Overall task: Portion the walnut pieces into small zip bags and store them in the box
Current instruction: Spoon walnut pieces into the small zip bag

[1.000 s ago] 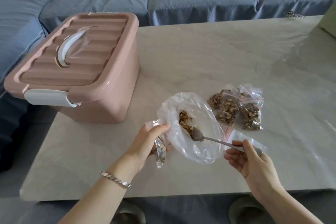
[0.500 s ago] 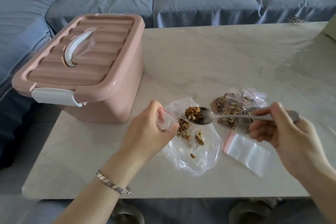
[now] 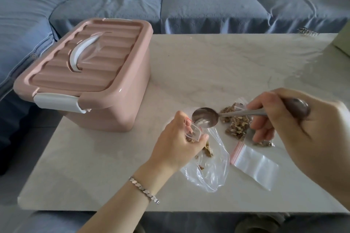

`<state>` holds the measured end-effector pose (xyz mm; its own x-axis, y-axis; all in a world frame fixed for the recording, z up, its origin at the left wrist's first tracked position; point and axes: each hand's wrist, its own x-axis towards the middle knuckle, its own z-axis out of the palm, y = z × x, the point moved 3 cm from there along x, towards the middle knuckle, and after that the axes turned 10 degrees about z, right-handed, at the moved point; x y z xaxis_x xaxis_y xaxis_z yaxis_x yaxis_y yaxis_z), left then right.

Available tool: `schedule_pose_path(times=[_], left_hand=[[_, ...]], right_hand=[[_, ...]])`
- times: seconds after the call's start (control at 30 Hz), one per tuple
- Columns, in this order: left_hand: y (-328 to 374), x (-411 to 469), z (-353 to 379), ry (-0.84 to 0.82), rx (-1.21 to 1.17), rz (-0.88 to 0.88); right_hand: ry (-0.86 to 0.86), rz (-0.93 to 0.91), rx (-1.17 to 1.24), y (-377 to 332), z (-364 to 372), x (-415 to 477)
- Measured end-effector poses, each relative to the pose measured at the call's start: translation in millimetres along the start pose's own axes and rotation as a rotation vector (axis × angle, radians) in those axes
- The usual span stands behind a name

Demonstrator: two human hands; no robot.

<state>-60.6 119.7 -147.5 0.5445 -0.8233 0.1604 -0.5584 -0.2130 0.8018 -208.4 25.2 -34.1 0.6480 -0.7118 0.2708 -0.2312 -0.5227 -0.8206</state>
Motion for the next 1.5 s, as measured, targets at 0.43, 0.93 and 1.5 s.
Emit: schedule_pose_path(times=[0.43, 0.93, 1.5], left_hand=[[-9.8, -7.5, -12.5, 0.107, 0.008, 0.116], [-72.1, -8.5, -3.8, -0.136, -0.198, -0.487], [-51.5, 5.4, 33.0, -0.013, -0.787, -0.519]], right_hand=[[0.02, -0.006, 0.173, 17.4, 1.6, -13.0], [0.087, 0.343, 0.156, 130.9, 73.2, -57.8], [0.136, 0.791, 0.449, 147.8, 97.0, -77.2]])
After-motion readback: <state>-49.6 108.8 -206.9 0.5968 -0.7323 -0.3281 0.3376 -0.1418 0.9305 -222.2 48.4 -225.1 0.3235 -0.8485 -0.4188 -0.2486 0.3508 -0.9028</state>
